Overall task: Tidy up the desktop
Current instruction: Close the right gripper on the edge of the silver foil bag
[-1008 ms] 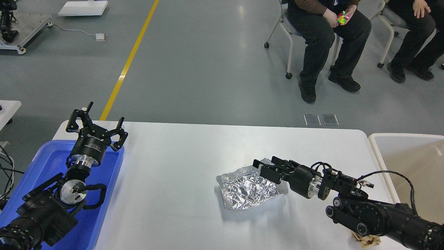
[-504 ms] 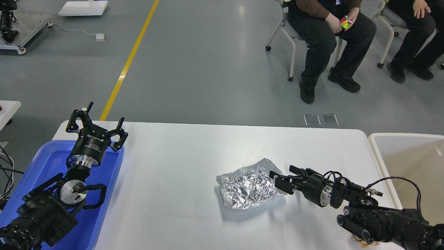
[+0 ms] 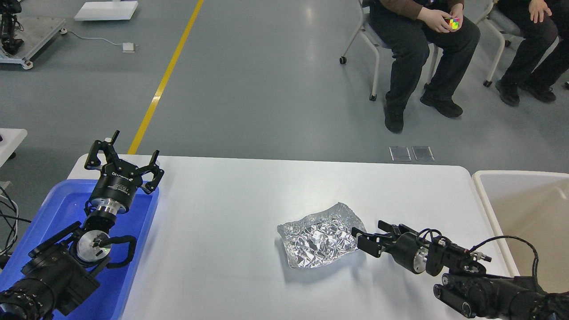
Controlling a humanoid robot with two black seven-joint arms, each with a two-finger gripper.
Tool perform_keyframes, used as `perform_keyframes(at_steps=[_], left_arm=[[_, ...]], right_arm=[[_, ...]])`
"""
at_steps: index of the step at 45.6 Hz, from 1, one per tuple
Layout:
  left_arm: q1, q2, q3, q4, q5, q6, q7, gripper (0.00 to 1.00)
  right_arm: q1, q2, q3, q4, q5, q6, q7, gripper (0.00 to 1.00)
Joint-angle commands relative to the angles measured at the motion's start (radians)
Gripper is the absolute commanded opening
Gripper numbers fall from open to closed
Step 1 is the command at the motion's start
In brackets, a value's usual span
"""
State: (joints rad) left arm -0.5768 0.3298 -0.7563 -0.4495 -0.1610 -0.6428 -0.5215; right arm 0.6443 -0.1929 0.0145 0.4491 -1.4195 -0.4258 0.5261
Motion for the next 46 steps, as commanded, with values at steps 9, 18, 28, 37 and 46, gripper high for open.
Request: perform_keyframes(at_steps=[9, 18, 28, 37, 46], left_arm=[[0.0, 0.0, 0.0, 0.0, 0.0, 0.0, 0.0, 1.0], [0.0, 0.0, 0.0, 0.0, 0.0, 0.0, 0.0, 1.0], [0.0, 0.0, 0.0, 0.0, 0.0, 0.0, 0.0, 1.0], [0.0, 0.0, 0.0, 0.0, 0.0, 0.0, 0.0, 1.0], [0.0, 0.0, 0.0, 0.0, 0.0, 0.0, 0.0, 1.0]], right_arm=[[-0.003, 0.016, -0.008, 0.005, 0.017, -0.024, 0.0, 0.94], [-0.002, 0.044, -0.008, -0.003, 0.017, -0.022, 0.0, 0.91], [0.001, 0.053, -0.01, -0.009, 0.017, -0.021, -0.001, 0.86], [0.001, 0.058, -0.01, -0.035, 0.017, -0.018, -0.003, 0.8], [0.003, 0.056, -0.017, -0.043, 0.017, -0.018, -0.002, 0.33]])
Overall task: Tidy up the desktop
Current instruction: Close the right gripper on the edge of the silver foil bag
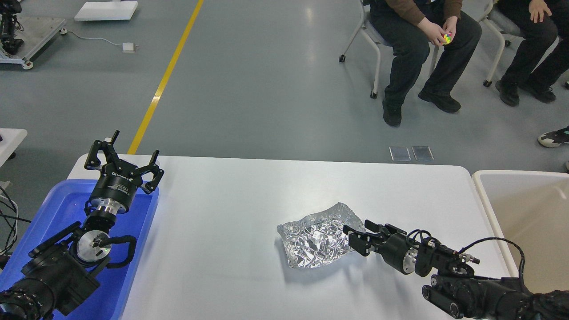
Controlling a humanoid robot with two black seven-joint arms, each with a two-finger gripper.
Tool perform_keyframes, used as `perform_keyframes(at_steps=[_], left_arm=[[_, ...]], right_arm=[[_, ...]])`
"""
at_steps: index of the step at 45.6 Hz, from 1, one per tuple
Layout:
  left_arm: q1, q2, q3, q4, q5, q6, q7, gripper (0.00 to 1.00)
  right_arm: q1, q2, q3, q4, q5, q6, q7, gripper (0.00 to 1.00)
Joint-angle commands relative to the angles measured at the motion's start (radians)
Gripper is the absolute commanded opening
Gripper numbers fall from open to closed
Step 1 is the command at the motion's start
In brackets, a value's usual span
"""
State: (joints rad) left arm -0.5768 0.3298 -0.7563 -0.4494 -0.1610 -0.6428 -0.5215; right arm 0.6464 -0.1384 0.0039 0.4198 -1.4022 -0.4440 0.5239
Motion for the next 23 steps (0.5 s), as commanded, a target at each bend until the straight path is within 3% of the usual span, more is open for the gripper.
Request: perform_keyframes(at_steps=[1, 6, 23], left_arm=[[0.0, 0.0, 0.0, 0.0, 0.0, 0.0, 0.0, 1.0], [0.0, 0.0, 0.0, 0.0, 0.0, 0.0, 0.0, 1.0], [0.0, 0.0, 0.0, 0.0, 0.0, 0.0, 0.0, 1.0]], right_arm=[[0.001, 0.0, -0.013, -0.015, 0.0, 0.001, -0.001, 0.26], [0.003, 0.0, -0.051, -0.016, 0.0, 0.001, -0.001, 0.0], [0.007, -0.003, -0.059, -0.029, 0.0, -0.002, 0.001, 0.0]])
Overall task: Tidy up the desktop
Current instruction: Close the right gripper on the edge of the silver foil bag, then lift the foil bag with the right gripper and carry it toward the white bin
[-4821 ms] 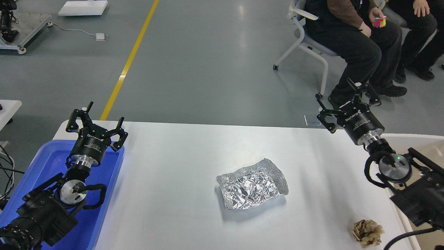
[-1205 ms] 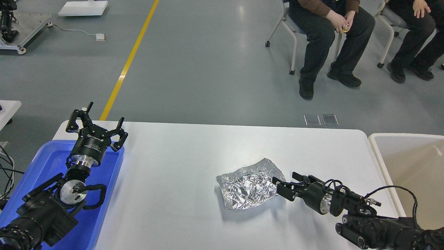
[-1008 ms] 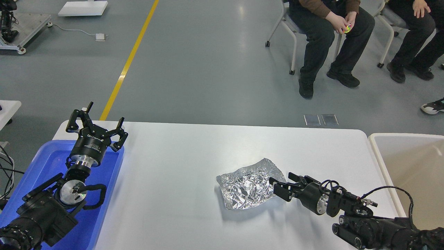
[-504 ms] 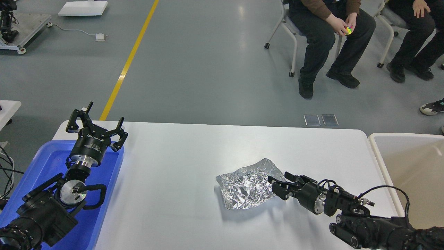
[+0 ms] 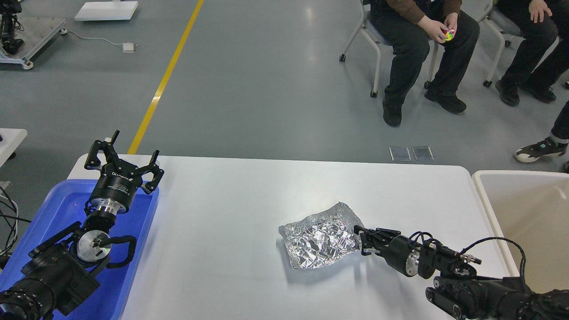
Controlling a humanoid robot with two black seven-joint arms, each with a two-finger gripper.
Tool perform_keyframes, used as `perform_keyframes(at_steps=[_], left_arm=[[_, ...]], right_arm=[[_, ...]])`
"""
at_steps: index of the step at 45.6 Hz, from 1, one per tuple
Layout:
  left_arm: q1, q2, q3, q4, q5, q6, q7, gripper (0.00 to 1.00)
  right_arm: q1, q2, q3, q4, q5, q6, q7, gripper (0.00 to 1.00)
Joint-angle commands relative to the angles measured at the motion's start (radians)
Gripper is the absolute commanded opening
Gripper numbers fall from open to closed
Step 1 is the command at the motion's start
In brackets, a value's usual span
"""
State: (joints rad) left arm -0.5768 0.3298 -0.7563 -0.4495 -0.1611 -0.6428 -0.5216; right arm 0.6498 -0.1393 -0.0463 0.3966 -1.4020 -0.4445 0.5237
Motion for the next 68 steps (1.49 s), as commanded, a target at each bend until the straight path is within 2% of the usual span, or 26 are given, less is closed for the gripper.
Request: perform_keyframes(at_steps=[1, 10, 18, 30, 45, 60, 68], left_arm=[[0.0, 0.0, 0.0, 0.0, 0.0, 0.0, 0.0, 1.0], [0.0, 0.0, 0.0, 0.0, 0.0, 0.0, 0.0, 1.0], [0.0, 0.0, 0.0, 0.0, 0.0, 0.0, 0.0, 1.0], [0.0, 0.0, 0.0, 0.0, 0.002, 0.0, 0.0, 1.0], [0.0, 0.0, 0.0, 0.0, 0.002, 0.0, 0.0, 1.0], [0.0, 0.0, 0.0, 0.0, 0.0, 0.0, 0.0, 1.0], [0.0, 0.0, 0.0, 0.0, 0.0, -0.002, 0.0, 1.0]], right_arm=[[0.002, -0.003, -0.007, -0.005, 0.0, -0.002, 0.001, 0.0], [0.004, -0.008, -0.004, 0.01, 0.008, -0.006, 0.006, 0.0], [0.017, -0.074, -0.004, 0.102, 0.031, -0.006, 0.041, 0.0], [0.086, -0.287, -0.007, 0.415, 0.103, 0.021, 0.036, 0.0], [0.194, -0.589, -0.006, 0.717, 0.144, 0.135, 0.035, 0.0], [0.327, -0.853, 0.0, 0.944, 0.152, 0.299, 0.027, 0.0], [0.353, -0.901, 0.008, 0.949, 0.152, 0.34, 0.002, 0.0]])
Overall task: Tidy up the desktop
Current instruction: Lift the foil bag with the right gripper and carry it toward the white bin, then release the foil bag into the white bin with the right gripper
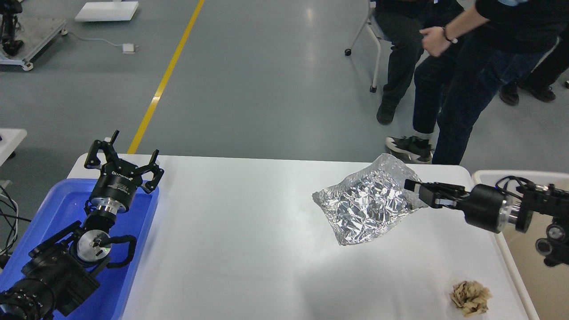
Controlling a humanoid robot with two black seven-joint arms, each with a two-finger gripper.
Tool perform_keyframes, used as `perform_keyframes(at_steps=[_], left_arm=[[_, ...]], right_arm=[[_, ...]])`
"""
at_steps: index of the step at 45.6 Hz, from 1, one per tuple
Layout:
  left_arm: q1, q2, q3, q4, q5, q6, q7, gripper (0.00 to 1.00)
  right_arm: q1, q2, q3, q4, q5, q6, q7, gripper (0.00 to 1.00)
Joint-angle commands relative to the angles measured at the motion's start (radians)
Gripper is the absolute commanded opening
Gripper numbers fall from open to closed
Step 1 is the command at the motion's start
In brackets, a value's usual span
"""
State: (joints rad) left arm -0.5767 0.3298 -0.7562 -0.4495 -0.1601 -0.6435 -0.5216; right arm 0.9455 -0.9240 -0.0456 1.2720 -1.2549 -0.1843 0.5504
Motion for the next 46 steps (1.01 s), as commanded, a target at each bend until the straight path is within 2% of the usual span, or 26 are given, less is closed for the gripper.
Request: perform_keyframes(at_steps=[1, 6, 9, 16, 30, 40, 46], left_arm=[[0.0, 0.0, 0.0, 0.0, 0.001, -0.001, 0.0, 1.0], [0.0, 0.0, 0.0, 0.0, -0.001, 0.001, 0.0, 1.0], [0.0, 0.0, 0.0, 0.0, -0.001, -0.001, 0.0, 1.0], [0.0, 0.0, 0.0, 0.0, -0.001, 0.001, 0.0, 1.0], [0.0, 0.0, 0.0, 0.0, -0.001, 0.001, 0.0, 1.0], [0.0, 0.0, 0.0, 0.0, -0.001, 0.001, 0.0, 1.0], [0.0, 0.0, 0.0, 0.0, -0.001, 0.001, 0.0, 1.0]], right_arm=[[0.058, -0.121, 0.007, 0.069, 0.006, 0.086, -0.032, 0.0], [0.052, -0.133, 0.007, 0.006, 0.006, 0.094, -0.07, 0.0], [0.042, -0.131, 0.004, -0.068, 0.006, 0.092, -0.076, 0.0], [-0.002, -0.111, -0.008, -0.356, 0.006, 0.088, -0.073, 0.0], [-0.139, -0.049, -0.007, -0.735, 0.066, 0.075, -0.061, 0.0], [-0.252, -0.009, -0.008, -0.916, 0.264, 0.075, -0.059, 0.0], [-0.307, 0.06, -0.007, -1.017, 0.412, 0.083, -0.059, 0.0]])
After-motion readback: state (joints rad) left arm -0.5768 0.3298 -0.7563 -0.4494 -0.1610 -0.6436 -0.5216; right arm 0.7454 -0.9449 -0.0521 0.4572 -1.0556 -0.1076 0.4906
